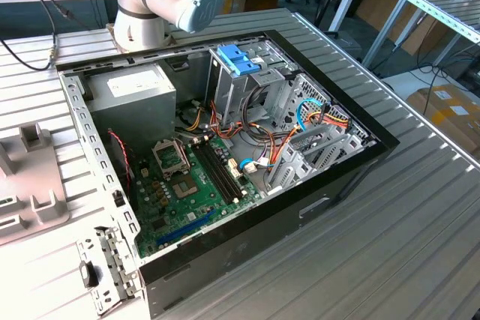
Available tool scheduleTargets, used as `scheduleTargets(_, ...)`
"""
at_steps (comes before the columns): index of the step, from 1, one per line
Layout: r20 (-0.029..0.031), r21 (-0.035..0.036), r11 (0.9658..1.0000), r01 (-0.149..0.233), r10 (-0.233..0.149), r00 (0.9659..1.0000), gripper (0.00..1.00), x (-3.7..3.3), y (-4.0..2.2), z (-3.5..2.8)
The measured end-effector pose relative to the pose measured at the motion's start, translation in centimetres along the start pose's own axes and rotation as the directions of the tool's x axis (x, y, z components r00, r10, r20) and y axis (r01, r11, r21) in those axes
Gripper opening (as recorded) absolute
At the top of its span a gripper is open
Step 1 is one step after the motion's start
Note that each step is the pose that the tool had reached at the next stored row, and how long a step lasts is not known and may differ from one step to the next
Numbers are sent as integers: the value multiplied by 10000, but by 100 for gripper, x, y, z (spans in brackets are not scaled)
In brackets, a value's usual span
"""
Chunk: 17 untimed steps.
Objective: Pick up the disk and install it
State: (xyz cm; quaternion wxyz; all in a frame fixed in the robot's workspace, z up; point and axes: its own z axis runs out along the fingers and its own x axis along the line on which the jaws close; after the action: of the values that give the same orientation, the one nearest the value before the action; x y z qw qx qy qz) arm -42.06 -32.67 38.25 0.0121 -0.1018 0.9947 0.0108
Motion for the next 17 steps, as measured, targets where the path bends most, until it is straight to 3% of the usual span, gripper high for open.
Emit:
scheduleTargets(2, -8, -11, 9991, 426, -426, 9991, 11, 0, 0, 0)
scheduleTargets(3, -14, -20, 9970, 770, -770, 9970, 11, 0, 0, 0)
scheduleTargets(4, -21, -34, 9924, 1233, -1233, 9924, 11, 0, 0, 0)
scheduleTargets(17, -30, -52, 9830, 1837, -1837, 9830, 11, 0, 0, 0)
